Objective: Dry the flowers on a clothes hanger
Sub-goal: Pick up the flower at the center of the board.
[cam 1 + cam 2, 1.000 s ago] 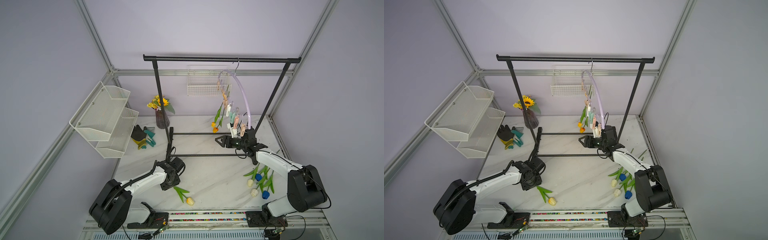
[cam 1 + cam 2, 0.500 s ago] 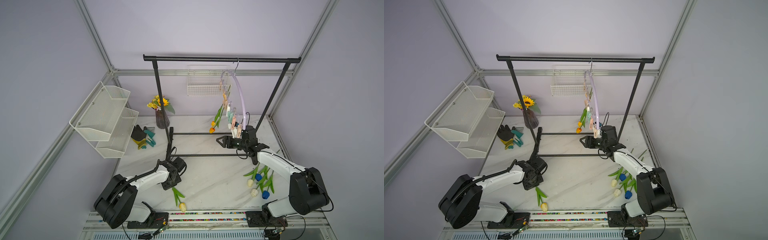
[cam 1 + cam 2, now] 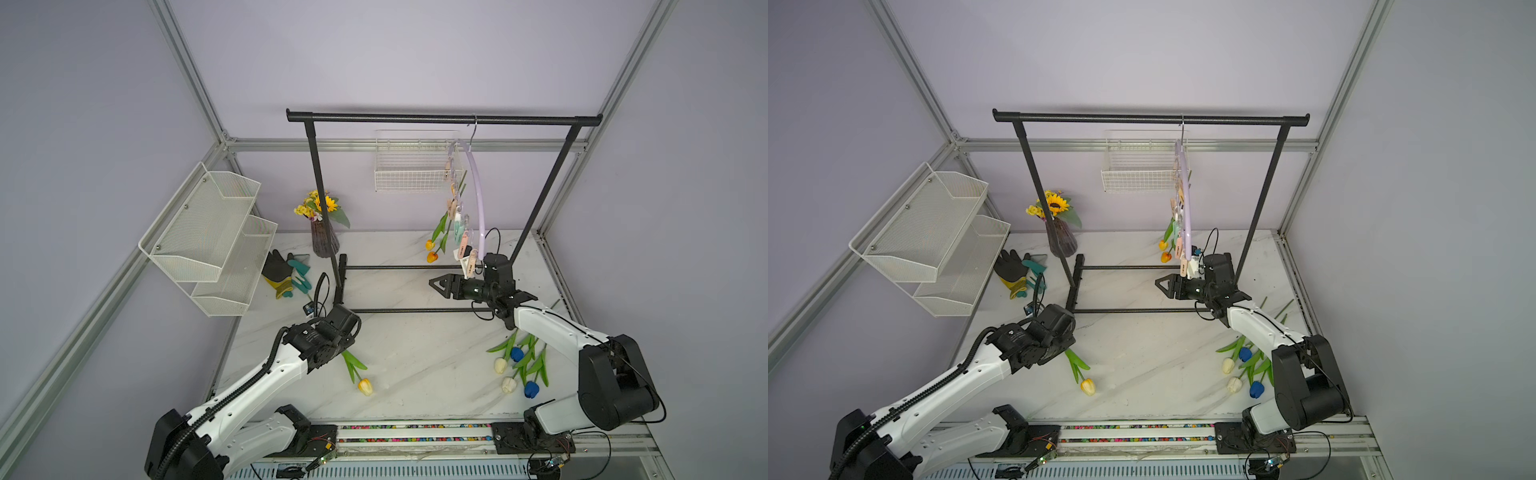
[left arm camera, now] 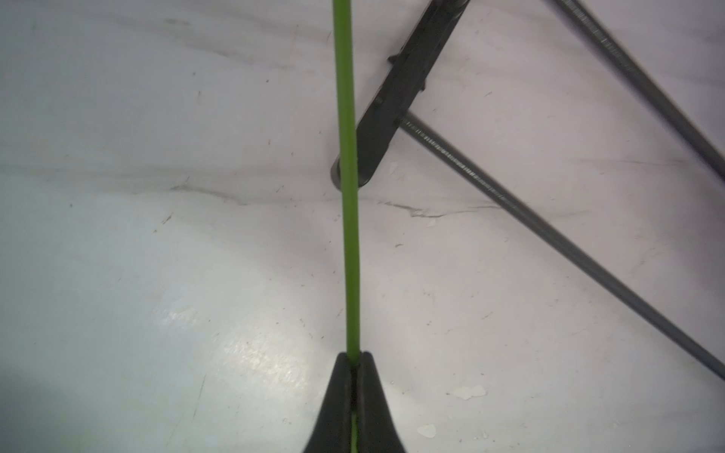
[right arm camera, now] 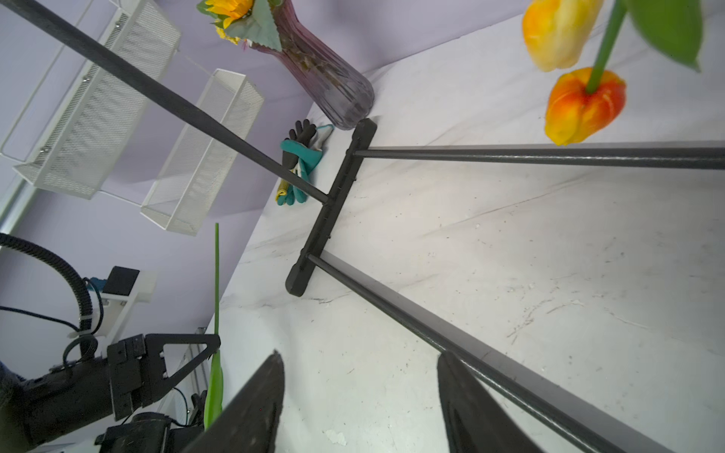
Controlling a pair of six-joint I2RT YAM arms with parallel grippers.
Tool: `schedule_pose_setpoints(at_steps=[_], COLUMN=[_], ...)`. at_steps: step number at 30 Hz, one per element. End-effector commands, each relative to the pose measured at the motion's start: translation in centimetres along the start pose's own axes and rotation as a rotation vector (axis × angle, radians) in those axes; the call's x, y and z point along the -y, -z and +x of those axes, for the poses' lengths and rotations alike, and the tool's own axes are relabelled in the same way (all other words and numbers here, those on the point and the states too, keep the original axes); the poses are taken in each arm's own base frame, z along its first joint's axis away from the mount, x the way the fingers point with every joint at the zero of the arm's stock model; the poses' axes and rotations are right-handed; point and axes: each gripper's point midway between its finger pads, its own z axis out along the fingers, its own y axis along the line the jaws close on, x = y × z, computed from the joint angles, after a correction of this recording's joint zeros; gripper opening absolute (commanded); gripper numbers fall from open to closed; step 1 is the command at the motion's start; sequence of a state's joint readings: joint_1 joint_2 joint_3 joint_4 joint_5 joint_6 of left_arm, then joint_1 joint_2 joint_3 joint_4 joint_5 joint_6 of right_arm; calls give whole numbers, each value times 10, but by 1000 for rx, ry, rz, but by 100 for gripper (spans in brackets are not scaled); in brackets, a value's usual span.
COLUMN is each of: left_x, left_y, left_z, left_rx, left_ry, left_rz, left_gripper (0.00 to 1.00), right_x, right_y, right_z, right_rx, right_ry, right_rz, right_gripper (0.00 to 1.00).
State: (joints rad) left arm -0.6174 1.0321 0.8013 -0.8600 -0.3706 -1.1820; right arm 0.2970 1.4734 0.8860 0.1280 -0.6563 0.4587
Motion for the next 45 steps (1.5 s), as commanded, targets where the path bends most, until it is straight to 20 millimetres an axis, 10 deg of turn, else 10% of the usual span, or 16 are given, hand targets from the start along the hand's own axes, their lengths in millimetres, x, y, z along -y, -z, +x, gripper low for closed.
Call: schedule_pose_setpoints(at_steps=[1,8,17,34,45], left_x=[47,142,211,238,242], left_y=[17,54,103,126,122], left_z=[-24,-20,3,15,16], left_rx=[103,148,167,146,126], left_ry=[-92,-335,-618,-688,-685], left_rz=[228,721,1146,1353,1351], left_gripper=[0,0,0,0,0], right_x=[-33,-60,-101,-134,-142], right_y=[7,15,21,26,31], right_z=[-10,-13,-10,15,20], right_rx=[43,56,67,39,23], right_ry=[26,-12,27,177,208], right_rz=[-162,-328,-505,-595,-631], right_gripper=[64,64,60,44,13])
